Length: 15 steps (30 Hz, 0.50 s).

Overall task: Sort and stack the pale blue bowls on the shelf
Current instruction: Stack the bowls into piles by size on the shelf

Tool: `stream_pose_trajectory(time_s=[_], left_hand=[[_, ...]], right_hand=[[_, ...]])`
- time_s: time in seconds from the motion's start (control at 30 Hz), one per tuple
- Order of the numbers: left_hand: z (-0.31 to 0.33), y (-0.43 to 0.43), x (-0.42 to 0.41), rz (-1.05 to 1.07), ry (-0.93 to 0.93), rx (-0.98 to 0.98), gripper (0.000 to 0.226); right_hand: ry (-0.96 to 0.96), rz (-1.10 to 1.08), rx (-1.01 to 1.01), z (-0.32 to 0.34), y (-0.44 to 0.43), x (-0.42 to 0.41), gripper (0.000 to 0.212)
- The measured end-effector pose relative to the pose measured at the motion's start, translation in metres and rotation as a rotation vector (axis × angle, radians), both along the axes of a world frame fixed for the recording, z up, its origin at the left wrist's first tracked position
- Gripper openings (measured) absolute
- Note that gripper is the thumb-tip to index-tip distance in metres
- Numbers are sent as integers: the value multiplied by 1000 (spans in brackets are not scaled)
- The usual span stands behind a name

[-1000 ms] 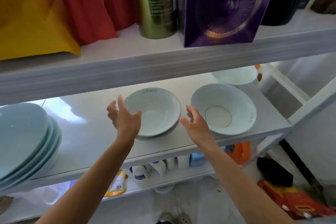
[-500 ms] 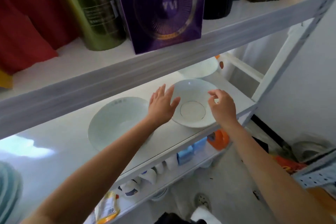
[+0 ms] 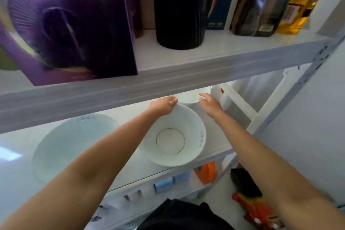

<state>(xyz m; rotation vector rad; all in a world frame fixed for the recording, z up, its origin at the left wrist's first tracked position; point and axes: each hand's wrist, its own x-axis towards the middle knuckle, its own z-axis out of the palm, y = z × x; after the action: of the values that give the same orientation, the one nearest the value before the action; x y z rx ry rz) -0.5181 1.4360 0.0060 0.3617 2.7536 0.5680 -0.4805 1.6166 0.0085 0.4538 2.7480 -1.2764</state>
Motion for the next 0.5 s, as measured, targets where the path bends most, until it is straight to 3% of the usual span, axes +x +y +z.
stream_pose_trajectory(time_s=[0.1,0.3,0.43,0.5], left_hand=[[-1,8,-8,44,-39,43,33],[-5,13,-17,215,60,184,50],[1,21,-16,315,79,209,26],[9,22,-11,395,92,339,19]], right_hand=[[-72,91,-46,-7,4,-15,35],[-90,119,-112,-7,9,-30,33],[6,89,1,4,8,-30,34],[35,93,-17,10,4,-30,31]])
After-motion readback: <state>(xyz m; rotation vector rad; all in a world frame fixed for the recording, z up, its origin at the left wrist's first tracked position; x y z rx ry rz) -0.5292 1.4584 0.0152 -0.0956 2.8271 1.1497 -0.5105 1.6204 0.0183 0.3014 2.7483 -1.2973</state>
